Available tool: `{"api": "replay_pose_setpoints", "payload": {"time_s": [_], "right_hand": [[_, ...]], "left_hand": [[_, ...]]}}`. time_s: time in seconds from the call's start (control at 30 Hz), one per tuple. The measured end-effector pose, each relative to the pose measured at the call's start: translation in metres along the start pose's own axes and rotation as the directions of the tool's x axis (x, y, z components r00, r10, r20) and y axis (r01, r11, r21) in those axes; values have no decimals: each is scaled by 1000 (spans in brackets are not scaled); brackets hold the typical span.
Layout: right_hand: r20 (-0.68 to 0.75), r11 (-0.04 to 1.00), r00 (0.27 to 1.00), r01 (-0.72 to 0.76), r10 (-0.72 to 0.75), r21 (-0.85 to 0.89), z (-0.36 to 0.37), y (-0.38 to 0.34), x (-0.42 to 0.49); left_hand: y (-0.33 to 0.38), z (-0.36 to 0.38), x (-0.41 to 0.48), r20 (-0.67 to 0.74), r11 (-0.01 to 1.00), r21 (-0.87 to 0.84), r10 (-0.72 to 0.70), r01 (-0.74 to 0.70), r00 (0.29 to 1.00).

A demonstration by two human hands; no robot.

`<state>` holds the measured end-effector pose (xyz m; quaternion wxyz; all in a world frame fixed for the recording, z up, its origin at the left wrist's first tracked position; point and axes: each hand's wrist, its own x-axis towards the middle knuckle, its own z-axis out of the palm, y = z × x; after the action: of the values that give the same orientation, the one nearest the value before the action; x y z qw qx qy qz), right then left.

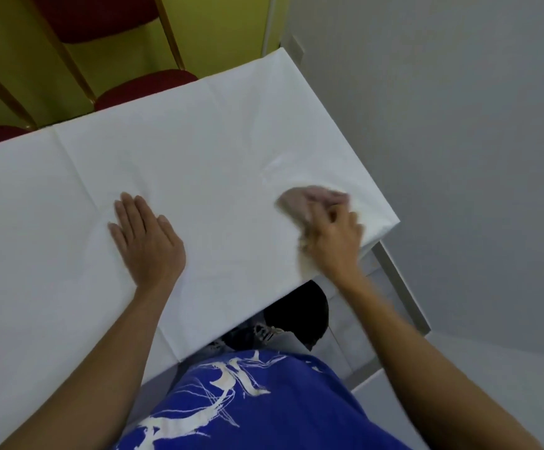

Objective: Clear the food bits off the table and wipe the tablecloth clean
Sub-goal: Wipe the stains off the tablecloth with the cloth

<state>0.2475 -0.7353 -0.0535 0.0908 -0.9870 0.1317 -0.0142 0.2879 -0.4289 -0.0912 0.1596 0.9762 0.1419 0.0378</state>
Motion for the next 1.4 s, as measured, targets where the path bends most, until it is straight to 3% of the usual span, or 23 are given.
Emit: {"api": "replay_pose_setpoints", "payload": {"time_s": [0.1,0.2,0.3,0.4,0.47,0.6,0.67,0.8,0.93,1.0,1.07,1.17,1.23,1.3,1.4], "right_hand": [[-27,972,972,-233,234,25,-14,52,27],[-4,932,960,-271,280,241,-14,36,30],[-17,941,995,-86,97,327,-6,-31,-6],[6,975,986,163,-166,148,11,-104,-59],[66,976,974,214,-216,37,25,-115,-68],[106,974,971,221,-215,-44,34,-67,-31],[115,981,978,181,-173,-69,31,-37,-3],[96,993,989,-109,112,-37,12,16,64],[23,979,981,-196,195,54,3,-13,57],[21,985,990,-139,137,105,11,-56,20],[3,986,998,56,-58,156,20,-102,-23],[30,901,913,395,-406,179,27,-140,-55],[42,856,863,493,-504,154,27,-129,-35],[48,869,869,489,-493,78,27,-102,2],[2,967,967,256,-256,-7,17,-50,84]], "left_hand": [[1,1,2,35,1000,3,-10,10,999],[4,-6,4,69,994,-78,-70,76,995],[17,-13,-13,23,985,-169,-20,24,1000],[26,-5,-46,41,984,-173,47,-39,998],[22,2,-59,64,993,-99,78,-71,995],[18,2,-60,63,993,-10,119,-119,991],[19,2,-59,71,993,1,115,-116,991],[19,1,-60,91,994,19,108,-110,990],[21,0,-59,92,994,29,102,-105,991],[22,-1,-59,90,994,40,99,-103,991],[22,-1,-59,95,994,43,99,-103,991],[21,-2,-59,112,994,8,105,-107,988],[19,-2,-58,107,992,26,124,-127,987],[18,-2,-59,97,990,47,128,-133,987],[19,-2,-58,110,991,50,118,-124,987]]}}
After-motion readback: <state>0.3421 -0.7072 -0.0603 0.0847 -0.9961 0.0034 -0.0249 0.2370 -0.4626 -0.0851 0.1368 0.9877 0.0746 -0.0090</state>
